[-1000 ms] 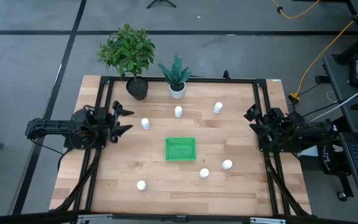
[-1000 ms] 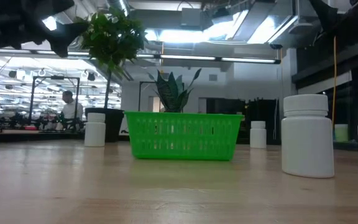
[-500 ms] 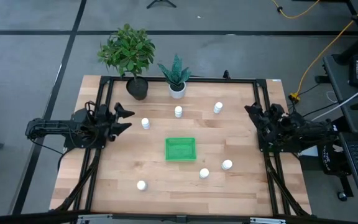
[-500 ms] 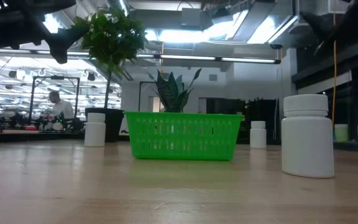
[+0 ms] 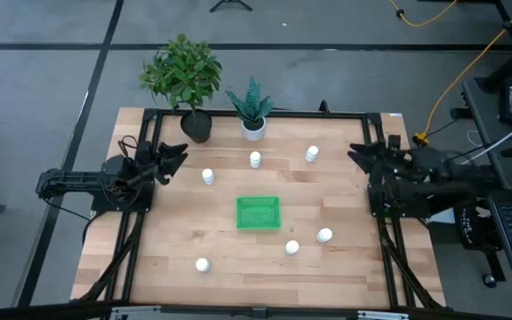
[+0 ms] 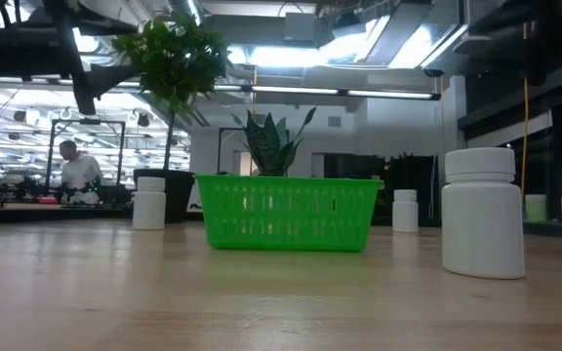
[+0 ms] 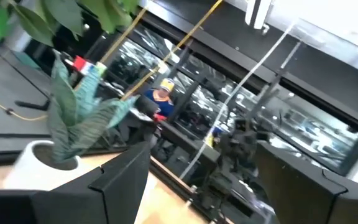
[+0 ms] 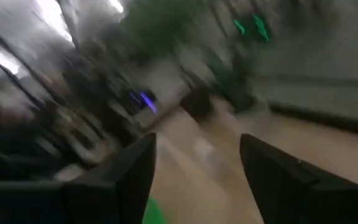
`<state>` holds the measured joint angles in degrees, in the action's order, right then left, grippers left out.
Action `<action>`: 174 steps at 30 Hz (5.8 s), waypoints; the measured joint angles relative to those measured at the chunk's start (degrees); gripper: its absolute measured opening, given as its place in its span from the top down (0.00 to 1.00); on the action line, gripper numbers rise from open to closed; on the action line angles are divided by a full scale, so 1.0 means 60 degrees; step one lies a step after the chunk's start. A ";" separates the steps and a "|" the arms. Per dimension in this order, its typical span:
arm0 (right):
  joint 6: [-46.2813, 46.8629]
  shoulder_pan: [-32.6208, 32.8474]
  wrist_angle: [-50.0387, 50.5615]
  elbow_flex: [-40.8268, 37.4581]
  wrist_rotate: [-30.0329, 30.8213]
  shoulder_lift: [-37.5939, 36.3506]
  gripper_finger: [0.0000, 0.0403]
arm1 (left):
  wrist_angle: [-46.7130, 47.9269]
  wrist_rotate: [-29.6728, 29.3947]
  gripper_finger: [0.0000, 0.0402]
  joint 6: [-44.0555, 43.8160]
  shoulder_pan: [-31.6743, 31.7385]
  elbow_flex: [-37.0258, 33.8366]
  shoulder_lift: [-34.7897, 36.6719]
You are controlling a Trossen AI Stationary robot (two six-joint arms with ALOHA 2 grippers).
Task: Pick and place pill bottles into a basket
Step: Put the white pill bottle into the green bin
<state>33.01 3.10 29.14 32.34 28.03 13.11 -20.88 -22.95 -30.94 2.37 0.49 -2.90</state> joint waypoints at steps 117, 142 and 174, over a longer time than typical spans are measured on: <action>-0.4534 0.0191 0.4713 1.0031 -0.5494 1.5074 0.61 | 0.3139 -0.0341 0.08 0.1457 -0.0004 0.2634 -0.4000; -0.5650 -0.0429 0.3758 1.0036 -0.7698 1.6242 0.61 | 0.3382 0.0746 0.08 0.1529 -0.0004 0.2634 -0.4000; -0.4732 -0.0285 0.4877 1.1043 -0.6019 1.6329 0.61 | 0.4259 -0.0546 0.08 0.1899 0.0000 0.2630 -0.3996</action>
<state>4.62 1.40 58.40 98.60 -8.09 111.09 4.67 -26.23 -19.55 2.37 16.27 -26.87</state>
